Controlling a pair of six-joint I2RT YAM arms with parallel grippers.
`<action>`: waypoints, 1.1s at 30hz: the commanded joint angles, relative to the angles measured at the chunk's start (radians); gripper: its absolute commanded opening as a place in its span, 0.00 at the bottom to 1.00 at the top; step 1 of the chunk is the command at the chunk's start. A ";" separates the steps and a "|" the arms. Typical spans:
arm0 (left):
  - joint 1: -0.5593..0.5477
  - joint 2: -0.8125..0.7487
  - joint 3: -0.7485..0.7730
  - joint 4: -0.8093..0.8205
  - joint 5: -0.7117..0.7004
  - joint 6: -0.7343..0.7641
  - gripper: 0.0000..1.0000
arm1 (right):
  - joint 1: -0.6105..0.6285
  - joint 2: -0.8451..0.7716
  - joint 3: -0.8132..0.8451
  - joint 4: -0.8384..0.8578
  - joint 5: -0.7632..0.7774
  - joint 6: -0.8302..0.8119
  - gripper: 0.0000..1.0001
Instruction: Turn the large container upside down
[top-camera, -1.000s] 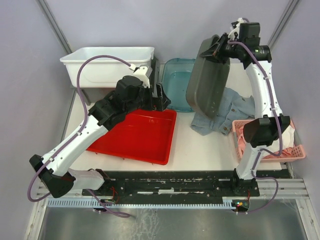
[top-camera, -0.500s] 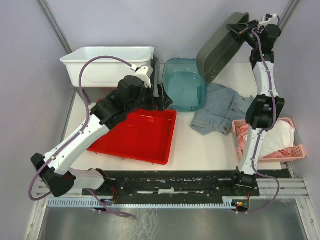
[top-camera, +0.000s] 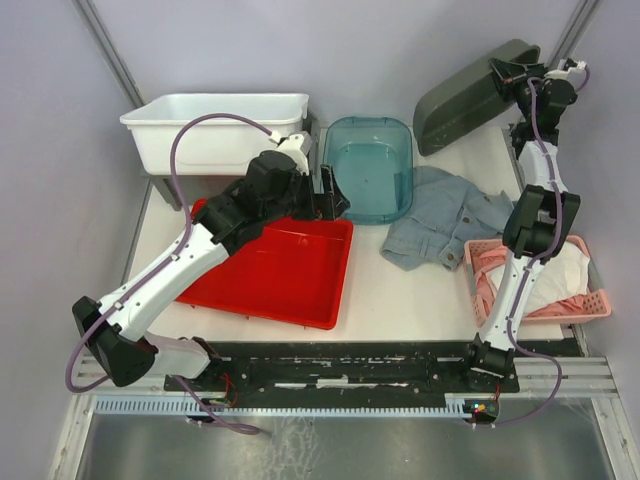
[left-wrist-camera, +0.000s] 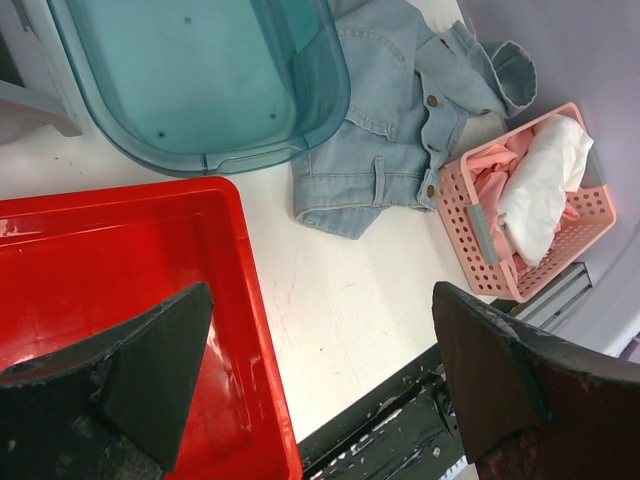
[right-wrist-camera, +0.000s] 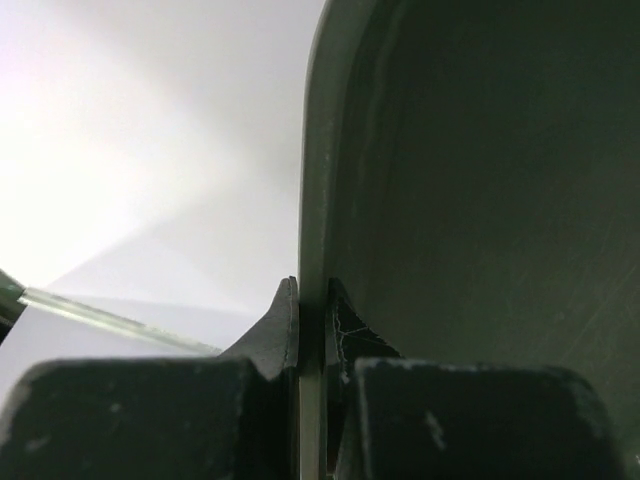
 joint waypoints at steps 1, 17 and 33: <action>0.003 0.021 0.023 0.071 -0.012 -0.034 0.96 | 0.034 -0.099 -0.119 0.298 0.198 -0.071 0.02; 0.004 0.093 0.056 0.085 0.013 -0.024 0.96 | 0.066 -0.275 -0.817 0.721 0.438 -0.002 0.02; 0.004 0.059 0.016 0.084 0.049 0.012 0.96 | 0.043 -0.771 -1.053 -0.268 0.445 -0.191 0.65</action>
